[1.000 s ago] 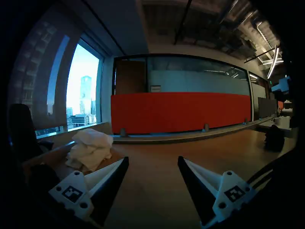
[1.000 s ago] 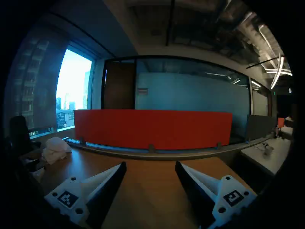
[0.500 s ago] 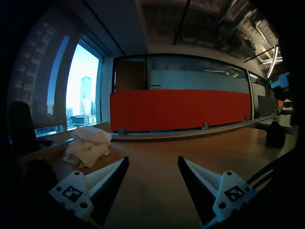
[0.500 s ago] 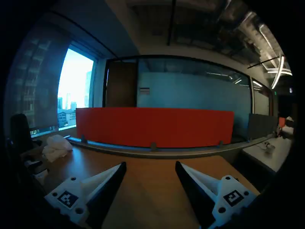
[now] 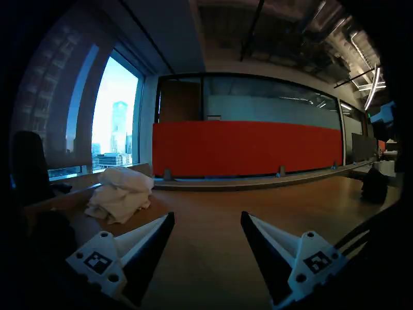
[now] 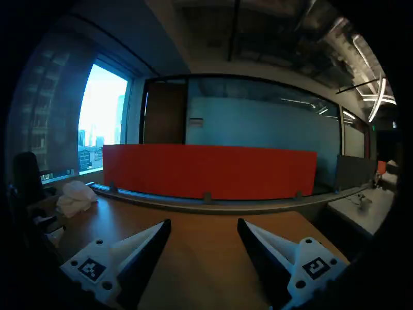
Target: Fold towel
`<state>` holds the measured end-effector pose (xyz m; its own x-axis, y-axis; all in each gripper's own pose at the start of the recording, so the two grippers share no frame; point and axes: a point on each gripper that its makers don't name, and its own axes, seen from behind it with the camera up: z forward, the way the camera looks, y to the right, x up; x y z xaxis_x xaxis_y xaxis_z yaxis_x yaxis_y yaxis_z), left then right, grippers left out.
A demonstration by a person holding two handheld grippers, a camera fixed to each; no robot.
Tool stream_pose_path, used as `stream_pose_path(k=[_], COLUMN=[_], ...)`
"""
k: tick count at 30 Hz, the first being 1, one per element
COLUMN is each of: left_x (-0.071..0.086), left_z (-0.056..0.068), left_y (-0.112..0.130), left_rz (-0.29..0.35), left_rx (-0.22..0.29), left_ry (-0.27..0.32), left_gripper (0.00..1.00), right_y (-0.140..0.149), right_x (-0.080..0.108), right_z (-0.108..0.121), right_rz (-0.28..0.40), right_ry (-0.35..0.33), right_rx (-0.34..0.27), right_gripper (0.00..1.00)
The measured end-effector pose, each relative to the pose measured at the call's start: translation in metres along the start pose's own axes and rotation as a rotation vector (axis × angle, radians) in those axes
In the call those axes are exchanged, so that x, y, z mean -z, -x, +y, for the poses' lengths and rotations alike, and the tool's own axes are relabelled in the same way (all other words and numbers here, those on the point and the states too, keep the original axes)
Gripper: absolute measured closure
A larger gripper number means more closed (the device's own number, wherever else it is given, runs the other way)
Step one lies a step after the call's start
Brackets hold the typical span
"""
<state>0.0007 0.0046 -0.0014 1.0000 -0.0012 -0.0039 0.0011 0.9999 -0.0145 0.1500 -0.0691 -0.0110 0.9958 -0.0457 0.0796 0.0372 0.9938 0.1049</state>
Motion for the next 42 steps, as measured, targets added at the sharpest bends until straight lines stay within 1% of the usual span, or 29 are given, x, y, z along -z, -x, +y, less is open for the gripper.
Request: stream_pose_path(k=[9,15,21,27,33,38,42], left_x=[0.000,-0.001,0.000,0.000,0.000,0.000,0.000], left_z=[-0.001,-0.001,-0.001,-0.001,-0.001,-0.001,-0.001], left_y=[0.001,0.001,0.001,0.001,0.001,0.001,0.001], left_rz=[-0.003,-0.003,-0.003,-0.003,-0.003,-0.003,-0.003], left_rx=[-0.001,0.000,-0.001,0.000,-0.001,-0.001,-0.001], left_ry=[0.000,0.000,0.000,0.000,0.000,0.000,0.000], left_gripper=[0.05,0.05,0.05,0.05,0.05,0.05,0.05], right_y=[-0.002,-0.004,-0.020,-0.031,-0.030,-0.021,-0.008], right_x=[-0.001,-0.002,-0.002,-0.004,-0.003,-0.002,-0.001], right_z=[-0.001,0.003,0.015,0.036,0.053,0.057,0.061], right_rz=[0.001,0.015,0.062,0.100,0.123,0.147,0.145], right_ry=[-0.002,0.001,0.027,0.067,0.096,0.092,0.089], right_rx=[0.001,0.010,0.027,0.031,0.030,0.038,0.016], right_gripper=[0.01,0.01,0.01,0.01,0.01,0.01,0.01])
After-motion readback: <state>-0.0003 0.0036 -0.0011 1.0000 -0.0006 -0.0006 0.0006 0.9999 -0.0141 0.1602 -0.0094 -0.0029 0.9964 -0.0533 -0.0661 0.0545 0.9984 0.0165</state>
